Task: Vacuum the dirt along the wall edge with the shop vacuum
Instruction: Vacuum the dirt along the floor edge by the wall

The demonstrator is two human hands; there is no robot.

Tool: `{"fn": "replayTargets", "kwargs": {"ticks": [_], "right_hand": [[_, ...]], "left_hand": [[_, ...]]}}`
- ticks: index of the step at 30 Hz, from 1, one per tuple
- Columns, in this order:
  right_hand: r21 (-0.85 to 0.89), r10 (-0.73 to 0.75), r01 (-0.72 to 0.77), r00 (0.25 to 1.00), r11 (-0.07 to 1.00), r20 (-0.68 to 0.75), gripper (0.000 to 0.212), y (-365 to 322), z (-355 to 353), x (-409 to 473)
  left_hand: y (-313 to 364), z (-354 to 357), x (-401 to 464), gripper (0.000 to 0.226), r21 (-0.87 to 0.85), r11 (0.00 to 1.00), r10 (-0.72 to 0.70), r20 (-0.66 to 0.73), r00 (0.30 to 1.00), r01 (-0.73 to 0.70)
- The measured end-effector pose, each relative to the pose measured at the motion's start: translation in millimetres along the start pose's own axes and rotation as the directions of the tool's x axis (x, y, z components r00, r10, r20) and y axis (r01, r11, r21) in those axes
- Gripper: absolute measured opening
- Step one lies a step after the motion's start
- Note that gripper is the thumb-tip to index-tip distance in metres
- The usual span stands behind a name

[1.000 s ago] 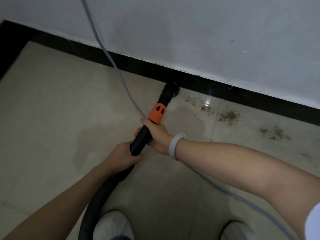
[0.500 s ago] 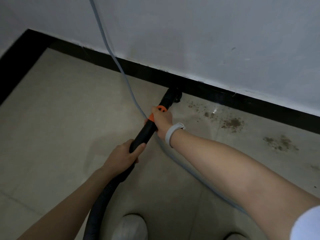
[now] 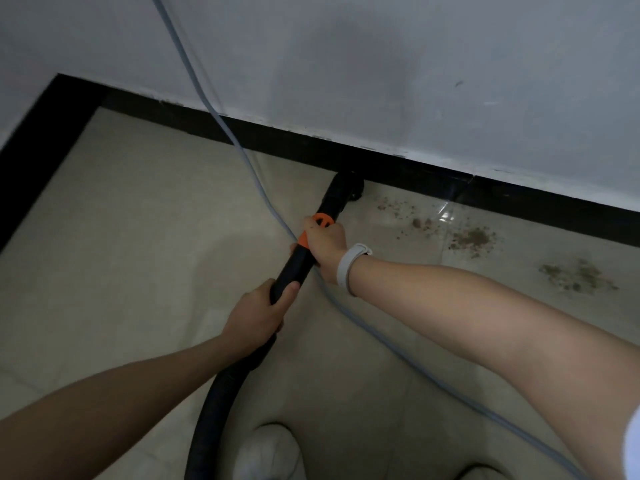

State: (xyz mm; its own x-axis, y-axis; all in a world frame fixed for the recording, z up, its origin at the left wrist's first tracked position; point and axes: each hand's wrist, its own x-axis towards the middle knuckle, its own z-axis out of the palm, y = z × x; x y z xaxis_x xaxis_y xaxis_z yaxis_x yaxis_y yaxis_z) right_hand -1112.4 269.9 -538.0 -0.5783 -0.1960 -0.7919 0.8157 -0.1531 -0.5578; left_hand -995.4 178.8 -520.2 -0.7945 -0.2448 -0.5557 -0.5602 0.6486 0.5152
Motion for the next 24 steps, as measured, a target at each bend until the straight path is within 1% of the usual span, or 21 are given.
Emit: {"fn": "replayTargets", "kwargs": {"ticks": [3,6,8,10,11,14,18,22,24], "right_hand": [[0.004,-0.022,0.022,1.000,1.000,-0.005,0.024,4,-4,1],[-0.006,-0.023,0.023,1.000,1.000,-0.018,0.024,4,-10,-2],[-0.032,-0.031,0.030,0.999,0.999,-0.045,0.027,2,-16,-8],[-0.057,-0.039,0.035,0.997,0.998,-0.073,0.037,-1,-27,-14],[-0.049,-0.043,0.039,0.995,0.998,-0.085,0.039,-1,-34,-15],[0.015,-0.033,0.036,0.993,0.999,-0.115,0.036,-2,-61,-22],[0.102,-0.033,0.052,0.983,0.993,-0.179,0.036,-2,-97,-26],[0.172,-0.020,0.060,0.974,0.983,-0.227,0.025,-8,-127,-34],[0.189,-0.025,0.073,0.969,0.979,-0.246,0.021,-11,-142,-37]], "left_hand": [[-2,9,-2,0.034,0.035,0.999,0.014,-0.038,0.999,-0.012],[-1,16,-2,0.037,0.068,0.998,0.022,-0.055,0.998,-0.019],[4,20,-5,0.038,0.067,0.997,0.040,-0.044,0.998,-0.037],[12,23,-7,0.038,0.085,0.993,0.079,-0.026,0.997,-0.077],[15,26,-8,0.038,0.097,0.991,0.095,-0.016,0.995,-0.093],[27,39,-10,0.041,0.108,0.986,0.121,0.037,0.992,-0.124],[48,57,-11,0.045,0.129,0.976,0.165,0.098,0.981,-0.177],[70,70,-12,0.043,0.152,0.957,0.220,0.169,0.961,-0.246],[80,77,-11,0.047,0.178,0.947,0.234,0.191,0.953,-0.268]]}}
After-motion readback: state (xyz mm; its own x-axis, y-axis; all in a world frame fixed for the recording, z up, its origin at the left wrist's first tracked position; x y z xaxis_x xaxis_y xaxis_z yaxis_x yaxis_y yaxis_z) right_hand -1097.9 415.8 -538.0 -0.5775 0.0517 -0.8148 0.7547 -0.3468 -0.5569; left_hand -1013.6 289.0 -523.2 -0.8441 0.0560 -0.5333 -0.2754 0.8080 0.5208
